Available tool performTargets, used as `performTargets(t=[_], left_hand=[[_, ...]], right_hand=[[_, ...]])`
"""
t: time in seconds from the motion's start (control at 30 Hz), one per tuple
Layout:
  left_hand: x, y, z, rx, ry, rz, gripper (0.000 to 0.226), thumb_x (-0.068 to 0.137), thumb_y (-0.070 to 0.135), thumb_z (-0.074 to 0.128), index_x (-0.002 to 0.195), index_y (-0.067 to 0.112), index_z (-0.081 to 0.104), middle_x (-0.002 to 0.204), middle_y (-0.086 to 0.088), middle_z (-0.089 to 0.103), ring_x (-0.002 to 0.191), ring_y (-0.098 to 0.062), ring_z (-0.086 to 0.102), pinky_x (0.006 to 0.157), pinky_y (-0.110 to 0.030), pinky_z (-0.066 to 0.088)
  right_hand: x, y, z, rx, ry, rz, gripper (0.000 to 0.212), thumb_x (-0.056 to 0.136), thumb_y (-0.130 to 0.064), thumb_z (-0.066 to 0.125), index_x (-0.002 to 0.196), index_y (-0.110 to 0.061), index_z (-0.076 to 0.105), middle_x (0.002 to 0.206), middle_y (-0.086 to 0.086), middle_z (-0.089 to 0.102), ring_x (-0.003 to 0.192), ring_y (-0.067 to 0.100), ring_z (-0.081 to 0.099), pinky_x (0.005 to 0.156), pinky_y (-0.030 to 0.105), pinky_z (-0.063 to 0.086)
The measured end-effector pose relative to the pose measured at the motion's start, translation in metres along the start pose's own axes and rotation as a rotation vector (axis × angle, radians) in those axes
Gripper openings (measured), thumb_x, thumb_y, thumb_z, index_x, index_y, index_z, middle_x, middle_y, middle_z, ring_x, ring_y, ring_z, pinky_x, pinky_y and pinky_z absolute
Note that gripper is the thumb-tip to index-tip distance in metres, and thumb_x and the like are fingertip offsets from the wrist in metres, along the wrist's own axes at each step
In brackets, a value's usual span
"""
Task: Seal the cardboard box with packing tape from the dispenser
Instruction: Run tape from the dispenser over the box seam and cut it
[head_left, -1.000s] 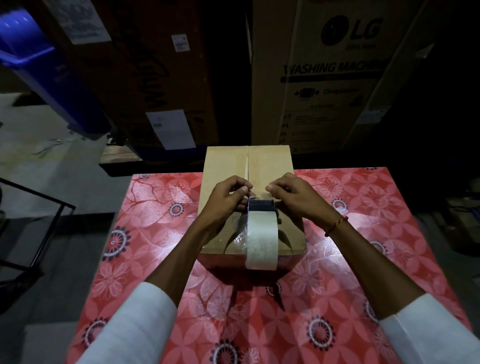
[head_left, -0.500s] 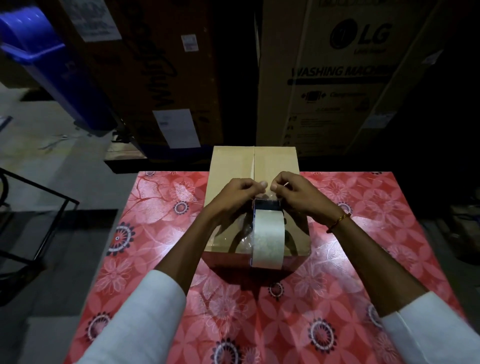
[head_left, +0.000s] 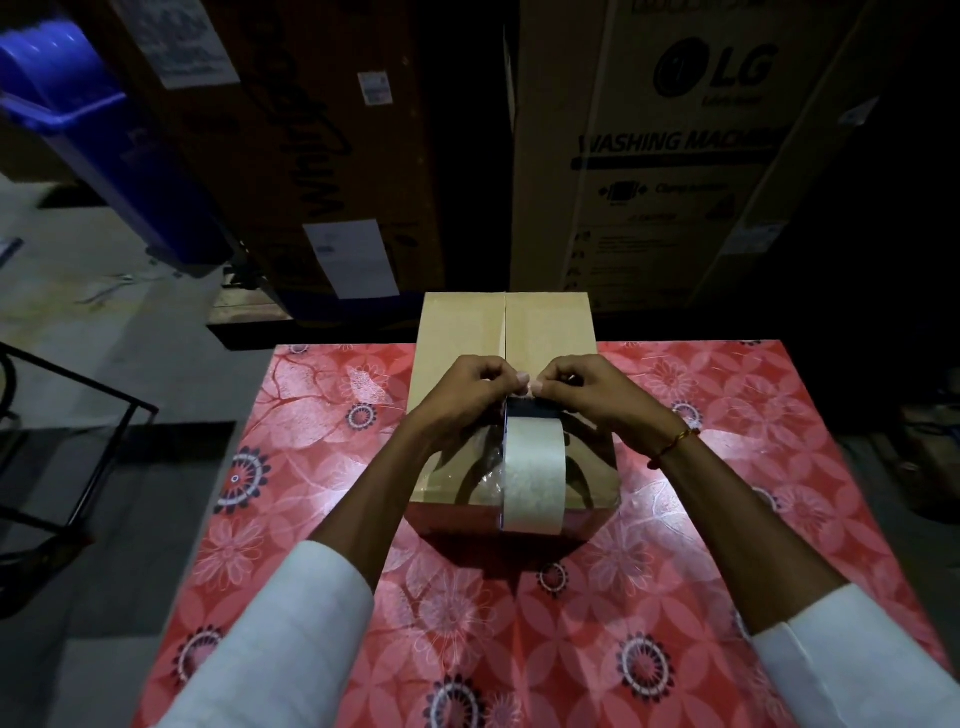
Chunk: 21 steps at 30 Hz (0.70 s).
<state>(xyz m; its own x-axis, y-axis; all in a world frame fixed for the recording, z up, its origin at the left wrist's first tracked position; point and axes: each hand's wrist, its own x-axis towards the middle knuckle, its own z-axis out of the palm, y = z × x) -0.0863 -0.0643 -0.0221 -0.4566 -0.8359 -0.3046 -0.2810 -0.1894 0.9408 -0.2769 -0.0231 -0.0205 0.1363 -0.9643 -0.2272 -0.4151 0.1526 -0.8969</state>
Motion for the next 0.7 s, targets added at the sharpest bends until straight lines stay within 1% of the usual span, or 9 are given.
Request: performTargets(t=[0.07,0.1,0.23,0.3,0.37,0.43,0.53,0.6,0.7], left_hand=[[0.000,-0.002,0.001,0.004,0.019,0.003,0.025,0.098,0.023,0.064,0.096,-0.001,0.067,0.098,-0.018,0.069,0.086,-0.021,0.066,0.071,-0.025,0.055],[0.000,-0.003,0.001,-0.009,0.019,-0.002,0.024,0.097,0.023,0.066,0.096,-0.001,0.066,0.100,-0.019,0.069,0.087,-0.021,0.066,0.071,-0.025,0.056],[-0.004,-0.004,-0.002,-0.021,-0.034,-0.011,0.016,0.093,0.018,0.071,0.093,0.005,0.063,0.097,-0.014,0.067,0.083,-0.019,0.065,0.066,-0.021,0.056],[-0.004,-0.004,0.000,-0.043,0.003,-0.006,0.015,0.093,0.014,0.071,0.088,0.005,0.060,0.093,-0.016,0.066,0.075,-0.016,0.064,0.059,-0.018,0.054],[-0.004,-0.005,0.003,-0.062,0.036,-0.012,0.015,0.093,0.014,0.069,0.086,0.004,0.061,0.089,-0.015,0.064,0.072,-0.016,0.061,0.057,-0.018,0.053],[-0.004,-0.009,0.001,-0.105,0.033,-0.028,0.018,0.097,0.018,0.065,0.091,0.002,0.066,0.088,-0.016,0.060,0.073,-0.018,0.057,0.064,-0.025,0.052],[-0.005,-0.011,-0.003,-0.169,0.022,-0.073,0.031,0.102,0.030,0.057,0.099,0.003,0.072,0.093,-0.018,0.058,0.077,-0.021,0.056,0.075,-0.031,0.050],[-0.006,-0.008,-0.002,-0.175,0.004,-0.085,0.034,0.098,0.036,0.062,0.104,0.004,0.071,0.098,-0.018,0.062,0.086,-0.027,0.058,0.078,-0.033,0.051],[-0.003,0.002,0.001,-0.004,-0.023,-0.060,0.031,0.091,0.038,0.070,0.106,0.011,0.068,0.108,-0.009,0.070,0.102,-0.026,0.065,0.089,-0.037,0.052]], right_hand=[[-0.001,-0.001,0.000,0.037,0.002,0.001,0.015,0.098,-0.023,0.062,0.087,-0.015,0.069,0.091,0.006,0.068,0.085,0.017,0.063,0.075,0.031,0.050],[-0.001,-0.002,0.000,0.062,0.004,0.012,0.015,0.098,-0.022,0.061,0.088,-0.014,0.068,0.092,0.006,0.067,0.085,0.018,0.062,0.073,0.029,0.050],[-0.004,-0.003,0.003,0.156,0.017,0.040,0.018,0.101,-0.018,0.056,0.094,-0.005,0.067,0.093,0.008,0.064,0.083,0.016,0.062,0.065,0.018,0.051],[-0.004,-0.001,0.004,0.178,0.034,0.041,0.022,0.102,-0.017,0.054,0.098,-0.001,0.068,0.093,0.009,0.066,0.084,0.017,0.062,0.068,0.021,0.051],[-0.005,0.000,0.006,0.199,0.050,0.048,0.024,0.102,-0.018,0.054,0.098,0.000,0.069,0.093,0.011,0.066,0.084,0.019,0.062,0.072,0.025,0.051],[-0.006,0.000,0.007,0.207,0.068,0.044,0.024,0.102,-0.018,0.054,0.094,-0.002,0.070,0.092,0.012,0.066,0.083,0.020,0.062,0.071,0.025,0.051],[-0.008,0.000,0.009,0.221,0.087,0.036,0.024,0.103,-0.019,0.053,0.089,-0.007,0.070,0.090,0.011,0.066,0.082,0.020,0.063,0.070,0.026,0.051],[-0.009,-0.001,0.010,0.218,0.091,0.040,0.025,0.103,-0.020,0.053,0.088,-0.009,0.069,0.088,0.009,0.066,0.080,0.019,0.062,0.069,0.026,0.052],[-0.009,-0.002,0.007,0.216,0.065,0.042,0.024,0.102,-0.021,0.055,0.095,-0.004,0.070,0.095,0.013,0.068,0.086,0.020,0.064,0.072,0.026,0.053]])
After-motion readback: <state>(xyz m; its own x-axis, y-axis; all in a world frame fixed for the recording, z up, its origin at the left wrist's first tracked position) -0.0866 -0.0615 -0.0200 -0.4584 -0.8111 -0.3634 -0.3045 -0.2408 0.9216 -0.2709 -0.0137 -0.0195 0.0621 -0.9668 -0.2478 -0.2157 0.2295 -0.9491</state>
